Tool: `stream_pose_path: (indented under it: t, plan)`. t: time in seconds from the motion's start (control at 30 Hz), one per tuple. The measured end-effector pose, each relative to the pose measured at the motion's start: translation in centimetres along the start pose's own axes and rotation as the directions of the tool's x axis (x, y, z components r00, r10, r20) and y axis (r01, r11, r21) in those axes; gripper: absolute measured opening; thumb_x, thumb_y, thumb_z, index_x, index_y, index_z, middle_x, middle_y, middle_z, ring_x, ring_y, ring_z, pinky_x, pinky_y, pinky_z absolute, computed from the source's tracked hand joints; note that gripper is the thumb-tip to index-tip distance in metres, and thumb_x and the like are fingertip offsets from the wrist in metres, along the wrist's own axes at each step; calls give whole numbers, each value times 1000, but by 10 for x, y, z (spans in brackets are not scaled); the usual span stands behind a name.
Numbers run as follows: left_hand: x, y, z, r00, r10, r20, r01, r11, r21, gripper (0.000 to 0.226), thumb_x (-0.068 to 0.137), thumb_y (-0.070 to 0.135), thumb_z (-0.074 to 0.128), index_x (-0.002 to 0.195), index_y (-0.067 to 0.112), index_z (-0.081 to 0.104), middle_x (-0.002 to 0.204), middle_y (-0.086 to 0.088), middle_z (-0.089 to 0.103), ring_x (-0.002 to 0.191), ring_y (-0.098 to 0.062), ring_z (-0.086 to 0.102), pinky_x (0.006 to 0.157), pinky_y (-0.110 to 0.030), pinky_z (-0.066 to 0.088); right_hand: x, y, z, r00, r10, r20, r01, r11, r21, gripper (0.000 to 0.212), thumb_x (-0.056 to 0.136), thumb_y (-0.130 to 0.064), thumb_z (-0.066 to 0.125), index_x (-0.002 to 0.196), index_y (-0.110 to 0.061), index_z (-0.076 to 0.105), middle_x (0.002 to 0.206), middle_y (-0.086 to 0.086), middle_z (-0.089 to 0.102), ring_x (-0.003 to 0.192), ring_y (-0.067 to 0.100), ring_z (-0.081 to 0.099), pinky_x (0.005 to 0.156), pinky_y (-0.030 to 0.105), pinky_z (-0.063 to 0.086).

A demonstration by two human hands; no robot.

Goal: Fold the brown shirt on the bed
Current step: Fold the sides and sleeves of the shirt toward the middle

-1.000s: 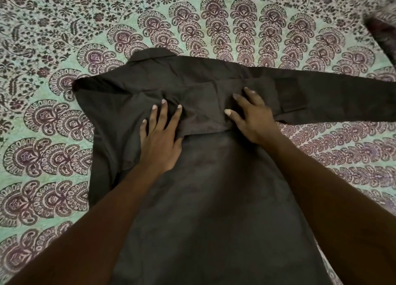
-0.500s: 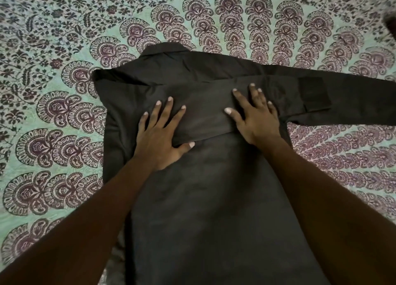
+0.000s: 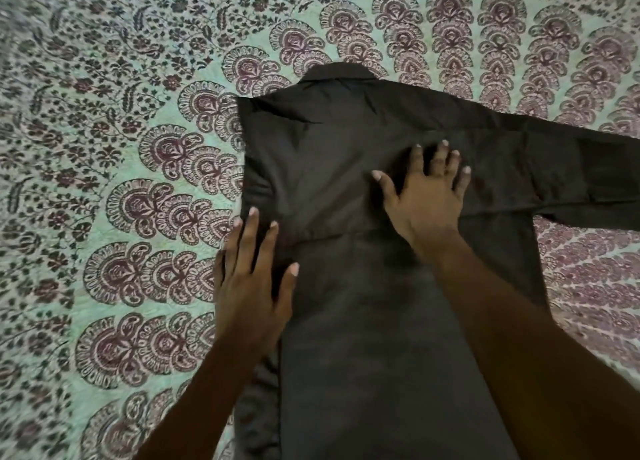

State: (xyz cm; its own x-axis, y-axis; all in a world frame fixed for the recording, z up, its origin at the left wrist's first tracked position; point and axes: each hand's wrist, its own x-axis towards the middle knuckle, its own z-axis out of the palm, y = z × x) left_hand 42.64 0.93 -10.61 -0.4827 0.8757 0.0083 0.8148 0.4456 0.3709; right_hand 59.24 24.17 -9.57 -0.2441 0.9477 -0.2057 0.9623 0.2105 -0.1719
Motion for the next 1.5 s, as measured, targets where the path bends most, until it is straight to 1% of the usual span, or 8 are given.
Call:
stream_pose_path:
  t: [0.27, 0.4, 0.63, 0.97, 1.07, 1.2, 1.27, 1.5]
  plan:
    - [-22, -35, 8, 994, 51, 97, -64, 988, 140, 74, 100, 56, 48, 164, 26, 27, 175, 1, 10, 161, -23, 13, 126, -45, 20, 15, -139, -7, 887, -410, -211, 451, 865, 219, 58, 100, -51, 52, 143, -11, 52, 143, 13, 56, 131, 35, 53, 103, 54, 45]
    - [-21, -37, 7, 994, 40, 104, -53, 991, 127, 74, 99, 55, 49, 163, 27, 28, 175, 2, 9, 162, -20, 9, 128, -43, 18, 48, -194, -20, 923, -377, -70, 383, 896, 226, 60, 89, -63, 66, 127, -18, 59, 118, 3, 61, 116, 28, 54, 109, 59, 27]
    - [-18, -36, 8, 997, 31, 76, -39, 994, 101, 76, 94, 54, 55, 162, 25, 33, 174, 0, 15, 161, -21, 16, 122, -48, 31, 110, -213, -7, 982, -125, 140, 1, 748, 664, 24, 85, -25, 85, 89, -15, 64, 95, -3, 65, 98, 16, 63, 96, 35, 51]
    - [-15, -38, 10, 994, 27, 106, -39, 992, 119, 82, 89, 55, 58, 162, 26, 34, 174, 0, 17, 158, -25, 24, 120, -47, 32, 116, -208, 3, 972, -232, -43, 217, 803, 555, 19, 77, -15, 90, 86, -10, 74, 86, 1, 72, 83, 12, 69, 86, 35, 60]
    - [-16, -38, 11, 994, 29, 106, -43, 990, 137, 84, 88, 55, 59, 162, 26, 33, 174, 0, 16, 158, -25, 25, 120, -46, 31, 101, -212, 4, 971, -195, -137, 237, 859, 453, 17, 91, -23, 75, 105, -17, 69, 109, 3, 72, 109, 22, 67, 101, 45, 50]
    - [-15, -39, 11, 993, 30, 115, -46, 989, 140, 84, 88, 56, 57, 162, 26, 33, 174, -1, 16, 159, -25, 23, 118, -48, 33, 32, -189, 16, 805, -450, -387, 541, 824, 167, 34, 96, -33, 63, 124, -13, 65, 129, 14, 59, 117, 36, 55, 92, 48, 41]
    - [-16, -39, 11, 993, 31, 110, -47, 989, 141, 83, 87, 55, 58, 161, 24, 35, 173, -2, 19, 158, -26, 24, 118, -49, 34, 3, -159, 33, 738, -590, -329, 644, 761, 79, 39, 99, -39, 60, 126, -12, 65, 134, 14, 59, 120, 35, 56, 91, 47, 44]
    - [-14, -38, 10, 994, 53, 93, -64, 991, 120, 77, 92, 56, 52, 161, 26, 34, 173, 0, 20, 156, -27, 28, 119, -49, 32, 8, -84, 45, 855, -518, 0, 510, 842, -177, 76, 98, -76, 20, 164, -39, 10, 174, -8, 3, 160, 16, 9, 119, 63, 18]
